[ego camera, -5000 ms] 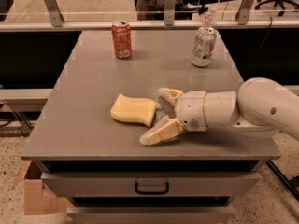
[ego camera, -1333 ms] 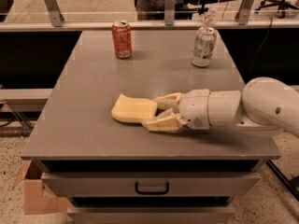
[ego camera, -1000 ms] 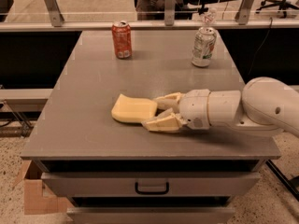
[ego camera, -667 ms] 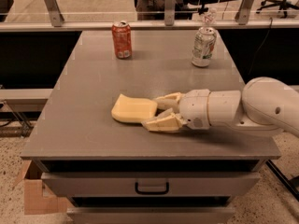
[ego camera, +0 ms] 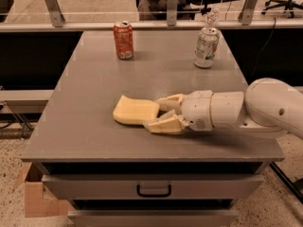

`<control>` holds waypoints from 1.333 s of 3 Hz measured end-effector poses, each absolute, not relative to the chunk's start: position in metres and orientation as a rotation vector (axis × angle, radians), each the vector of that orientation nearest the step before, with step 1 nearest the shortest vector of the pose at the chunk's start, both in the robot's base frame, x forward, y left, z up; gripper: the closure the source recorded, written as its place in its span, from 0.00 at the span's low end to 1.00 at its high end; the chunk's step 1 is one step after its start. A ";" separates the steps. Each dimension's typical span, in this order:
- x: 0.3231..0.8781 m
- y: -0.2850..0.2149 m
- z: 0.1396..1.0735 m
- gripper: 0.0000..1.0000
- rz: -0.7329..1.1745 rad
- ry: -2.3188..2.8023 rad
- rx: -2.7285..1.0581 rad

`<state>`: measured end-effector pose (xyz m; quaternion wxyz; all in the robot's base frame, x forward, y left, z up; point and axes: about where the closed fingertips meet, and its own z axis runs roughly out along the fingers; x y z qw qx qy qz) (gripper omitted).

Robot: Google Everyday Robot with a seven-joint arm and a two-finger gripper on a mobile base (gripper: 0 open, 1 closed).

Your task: Move sponge near 7up can

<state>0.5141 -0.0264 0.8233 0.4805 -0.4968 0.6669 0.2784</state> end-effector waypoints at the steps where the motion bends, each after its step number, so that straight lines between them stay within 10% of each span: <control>1: 0.514 -0.026 0.823 1.00 0.679 1.626 -1.212; 4: 0.483 -0.001 0.953 1.00 0.547 1.333 -1.273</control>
Offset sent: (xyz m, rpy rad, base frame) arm -0.0395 0.0394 0.1458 0.0561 -0.3386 0.1289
